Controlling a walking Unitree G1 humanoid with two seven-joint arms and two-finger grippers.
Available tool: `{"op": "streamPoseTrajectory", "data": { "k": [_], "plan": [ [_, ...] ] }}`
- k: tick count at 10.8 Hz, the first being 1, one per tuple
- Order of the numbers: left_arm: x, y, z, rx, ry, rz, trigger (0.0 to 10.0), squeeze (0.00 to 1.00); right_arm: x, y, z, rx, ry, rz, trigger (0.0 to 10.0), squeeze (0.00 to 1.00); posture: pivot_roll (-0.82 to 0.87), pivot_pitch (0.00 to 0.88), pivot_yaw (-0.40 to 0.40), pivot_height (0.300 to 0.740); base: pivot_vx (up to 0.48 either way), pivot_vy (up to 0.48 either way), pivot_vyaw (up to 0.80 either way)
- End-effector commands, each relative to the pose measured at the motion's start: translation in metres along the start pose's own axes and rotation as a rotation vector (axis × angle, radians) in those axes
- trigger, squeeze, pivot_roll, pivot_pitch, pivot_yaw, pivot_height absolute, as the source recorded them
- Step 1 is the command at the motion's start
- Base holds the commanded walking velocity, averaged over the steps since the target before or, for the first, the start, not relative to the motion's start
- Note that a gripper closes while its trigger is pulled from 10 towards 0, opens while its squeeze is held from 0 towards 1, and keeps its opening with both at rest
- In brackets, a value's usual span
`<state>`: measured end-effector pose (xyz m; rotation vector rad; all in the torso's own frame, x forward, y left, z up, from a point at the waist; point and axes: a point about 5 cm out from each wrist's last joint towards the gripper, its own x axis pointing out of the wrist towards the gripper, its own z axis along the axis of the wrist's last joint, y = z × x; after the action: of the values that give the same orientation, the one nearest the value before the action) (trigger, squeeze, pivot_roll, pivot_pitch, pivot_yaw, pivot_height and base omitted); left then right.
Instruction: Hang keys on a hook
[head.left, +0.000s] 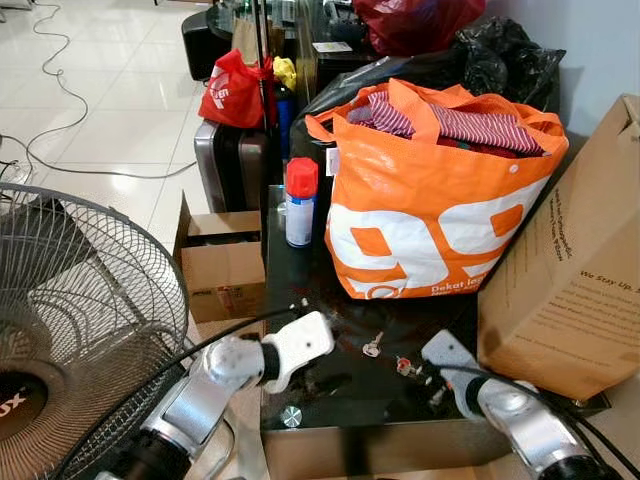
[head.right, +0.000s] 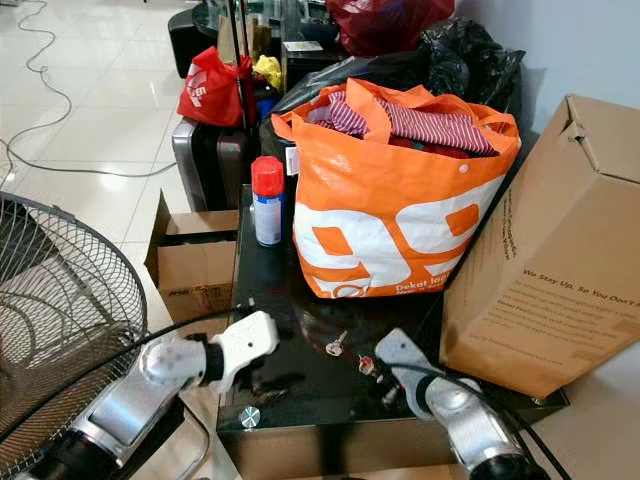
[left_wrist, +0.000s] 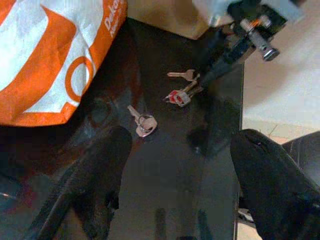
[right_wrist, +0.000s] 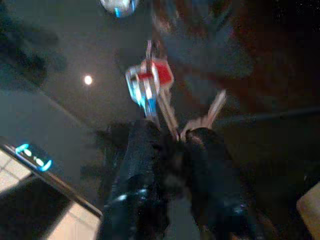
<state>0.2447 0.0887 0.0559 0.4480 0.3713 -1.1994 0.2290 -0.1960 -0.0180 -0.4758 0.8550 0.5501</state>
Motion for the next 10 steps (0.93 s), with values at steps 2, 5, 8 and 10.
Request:
{"op": "streamPoseTrajectory", "data": {
  "k": [2, 5, 8, 10],
  "plan": [
    [0.001, 0.001, 0.004, 0.015, 0.006, -0.005, 10.0, 0.00, 0.001, -0.004, 0.001, -0.011, 0.024, -0.011, 10.0, 1.00, -0.17, 0.000, -0.056, 0.740, 0.000, 0.000, 0.00],
    [0.000, 0.002, -0.009, 0.002, 0.052, -0.010, 10.0, 0.00, 0.004, -0.009, -0.003, -0.036, 0.079, -0.072, 10.0, 1.00, -0.17, 0.000, -0.055, 0.740, 0.000, 0.000, 0.00],
    [0.003, 0.004, -0.022, 0.000, 0.078, -0.003, 10.0, 0.00, 0.006, -0.018, -0.006, -0.016, 0.123, -0.117, 10.0, 0.00, -0.17, 0.000, -0.056, 0.740, 0.000, 0.000, 0.00],
    [0.005, 0.003, -0.029, -0.002, 0.086, -0.007, 10.0, 0.00, 0.008, -0.017, -0.004, -0.018, 0.115, -0.102, 8.7, 0.00, -0.17, 0.000, -0.052, 0.740, 0.000, 0.000, 0.00]
  ]
}}
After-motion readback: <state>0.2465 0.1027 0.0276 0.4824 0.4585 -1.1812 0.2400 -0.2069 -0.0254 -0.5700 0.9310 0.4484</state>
